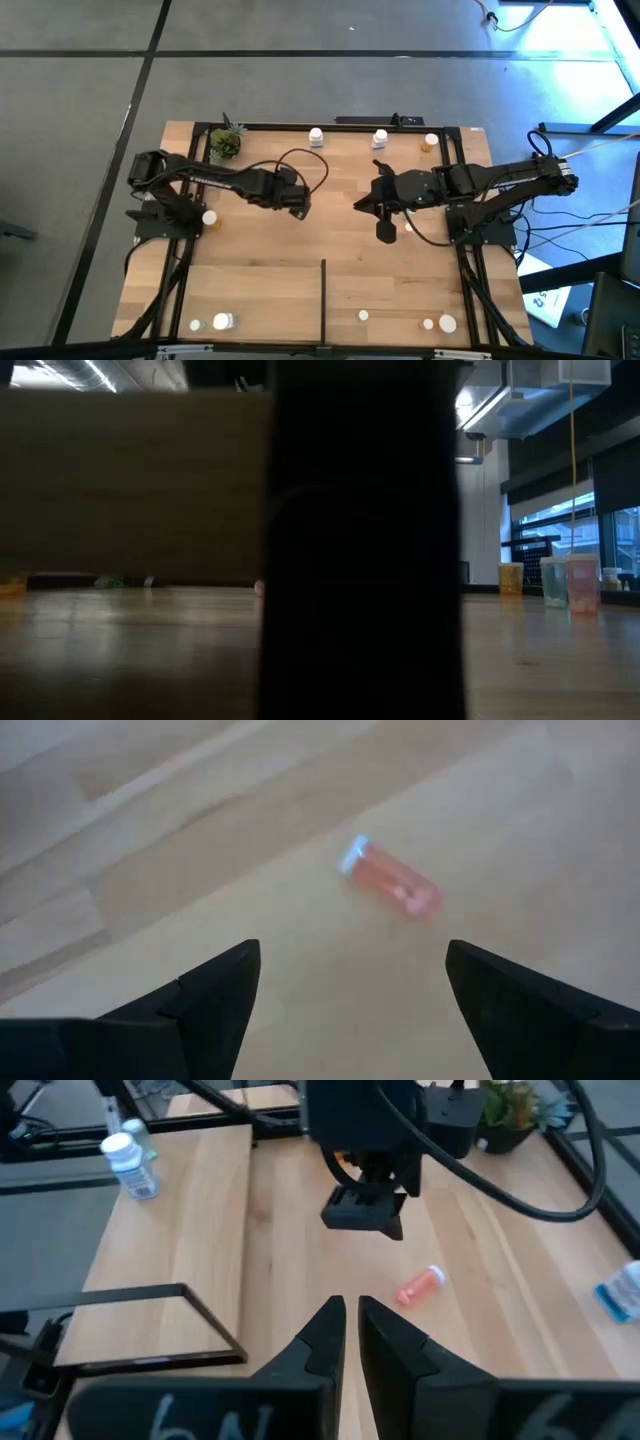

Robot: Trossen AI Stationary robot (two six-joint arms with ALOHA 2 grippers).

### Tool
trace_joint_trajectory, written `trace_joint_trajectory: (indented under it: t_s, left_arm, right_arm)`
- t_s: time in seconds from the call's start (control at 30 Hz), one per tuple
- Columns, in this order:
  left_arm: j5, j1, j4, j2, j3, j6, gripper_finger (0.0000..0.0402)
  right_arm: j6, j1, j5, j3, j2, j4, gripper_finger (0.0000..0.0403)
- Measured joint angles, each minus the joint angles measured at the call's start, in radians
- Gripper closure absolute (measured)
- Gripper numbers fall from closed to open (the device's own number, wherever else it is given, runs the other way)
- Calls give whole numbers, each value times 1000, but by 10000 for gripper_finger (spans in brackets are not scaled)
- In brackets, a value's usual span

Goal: Pick and place medicine bottles onto shelf by color
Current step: Put the top left pink pill bottle on the shelf

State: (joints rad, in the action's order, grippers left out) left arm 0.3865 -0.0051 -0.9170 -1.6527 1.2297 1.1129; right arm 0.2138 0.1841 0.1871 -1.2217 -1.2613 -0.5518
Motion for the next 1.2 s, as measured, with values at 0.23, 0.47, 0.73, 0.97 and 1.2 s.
trace_joint_trajectory:
  t_s: [0.23,0.47,0.73,0.97,1.2]
  left_arm:
    - [12,28,16,-39,0,99,88]
    - [125,-61,6,-36,0,182,88]
    - [145,-106,-45,-27,0,244,88]
    - [205,-122,-133,-20,0,332,88]
    - [231,-136,-305,-9,0,465,88]
  right_arm:
    - [-60,-23,88,0,0,-77,367]
    - [-113,-126,66,0,-8,-150,368]
    - [-175,-249,14,-6,-40,-144,369]
    - [-298,-296,-61,-171,-209,-199,398]
    - [-378,-343,-103,-448,-388,-416,393]
